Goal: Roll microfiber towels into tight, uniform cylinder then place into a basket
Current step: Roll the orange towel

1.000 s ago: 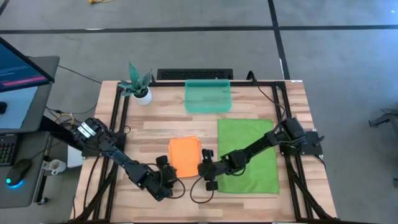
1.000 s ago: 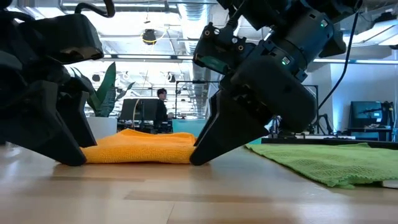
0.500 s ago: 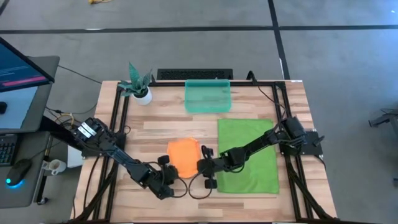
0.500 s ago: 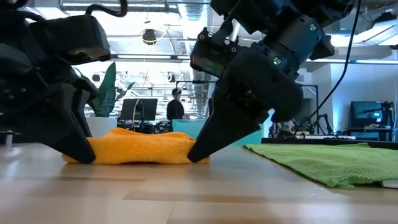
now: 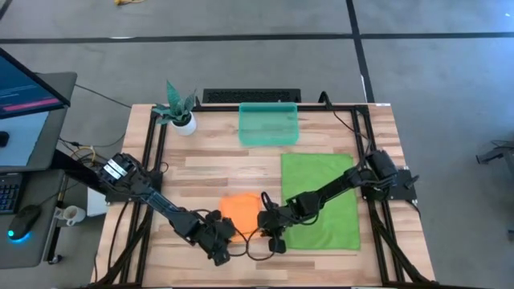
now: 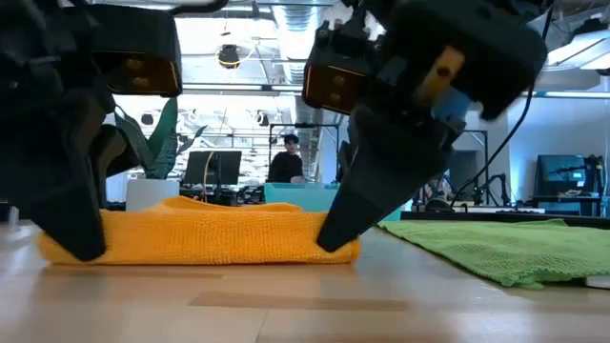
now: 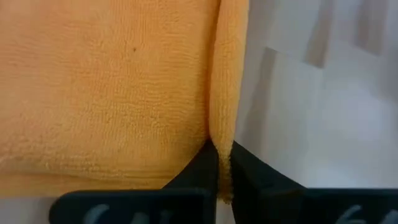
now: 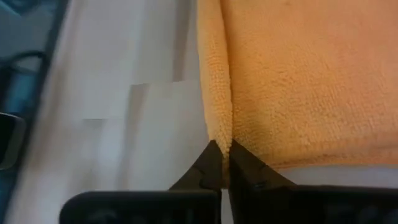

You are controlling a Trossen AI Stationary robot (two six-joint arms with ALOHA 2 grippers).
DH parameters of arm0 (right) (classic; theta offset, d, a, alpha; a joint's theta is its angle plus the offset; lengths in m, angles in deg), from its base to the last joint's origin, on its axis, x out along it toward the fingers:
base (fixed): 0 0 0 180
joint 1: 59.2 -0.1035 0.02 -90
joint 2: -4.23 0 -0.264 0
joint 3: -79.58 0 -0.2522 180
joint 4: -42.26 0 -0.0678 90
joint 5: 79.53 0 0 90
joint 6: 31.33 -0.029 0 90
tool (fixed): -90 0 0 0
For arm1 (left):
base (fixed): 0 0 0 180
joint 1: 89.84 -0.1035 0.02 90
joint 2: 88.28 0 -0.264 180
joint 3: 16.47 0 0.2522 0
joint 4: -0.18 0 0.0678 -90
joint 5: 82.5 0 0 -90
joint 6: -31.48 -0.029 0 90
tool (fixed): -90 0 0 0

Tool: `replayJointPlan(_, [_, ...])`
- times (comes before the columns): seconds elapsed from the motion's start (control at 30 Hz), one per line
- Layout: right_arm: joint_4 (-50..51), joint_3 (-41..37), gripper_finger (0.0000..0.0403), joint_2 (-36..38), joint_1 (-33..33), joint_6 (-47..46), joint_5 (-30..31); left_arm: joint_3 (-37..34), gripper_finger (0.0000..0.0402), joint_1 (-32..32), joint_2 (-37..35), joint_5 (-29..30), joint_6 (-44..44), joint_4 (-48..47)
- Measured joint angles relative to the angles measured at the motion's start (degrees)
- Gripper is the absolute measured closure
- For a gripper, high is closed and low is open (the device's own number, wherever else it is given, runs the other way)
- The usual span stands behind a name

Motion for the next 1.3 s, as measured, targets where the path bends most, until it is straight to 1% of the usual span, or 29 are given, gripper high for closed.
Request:
replayJointPlan(0.17, [-0.7,0.1,0.0394,0.0,1.1,-7.0,-7.0,1.4,0.0392,-1.5,0.1,-8.1,3.0,0.2])
replayJointPlan(0.3, [-1.6,0.1,0.0393,0.1,2.9,-12.0,-12.1,1.5,0.0388,-2.4,0.1,-12.1,5.7,0.3])
replayJointPlan(0.43, [-1.7,0.1,0.0385,0.1,5.6,-16.1,-16.4,1.5,0.0390,-2.5,0.1,-12.1,6.6,0.3])
replayJointPlan(0.6, [-1.6,0.1,0.0396,0.1,9.1,-20.6,-21.6,1.5,0.0393,-2.4,0.1,-10.8,6.6,0.1])
replayJointPlan(0.7, [-1.3,0.0,0.0392,0.1,11.1,-24.7,-23.8,1.5,0.0391,-3.1,0.0,-10.9,7.0,-0.1])
replayJointPlan(0.83, [-0.9,0.0,0.0386,0.1,13.4,-29.7,-24.5,1.5,0.0390,-4.1,0.0,-11.4,8.2,-0.1])
replayJointPlan(0.93, [-0.2,0.0,0.0393,0.1,14.8,-32.1,-24.0,1.5,0.0390,-5.0,-0.1,-12.1,8.3,-0.2])
replayJointPlan(1.17, [0.0,0.0,0.0387,0.1,17.1,-33.8,-22.6,1.5,0.0389,-5.3,-0.1,-10.8,5.6,-0.5])
replayJointPlan(1.3, [-0.4,0.0,0.0392,0.1,17.3,-35.7,-22.6,1.5,0.0389,-5.3,-0.1,-10.5,5.3,-0.6])
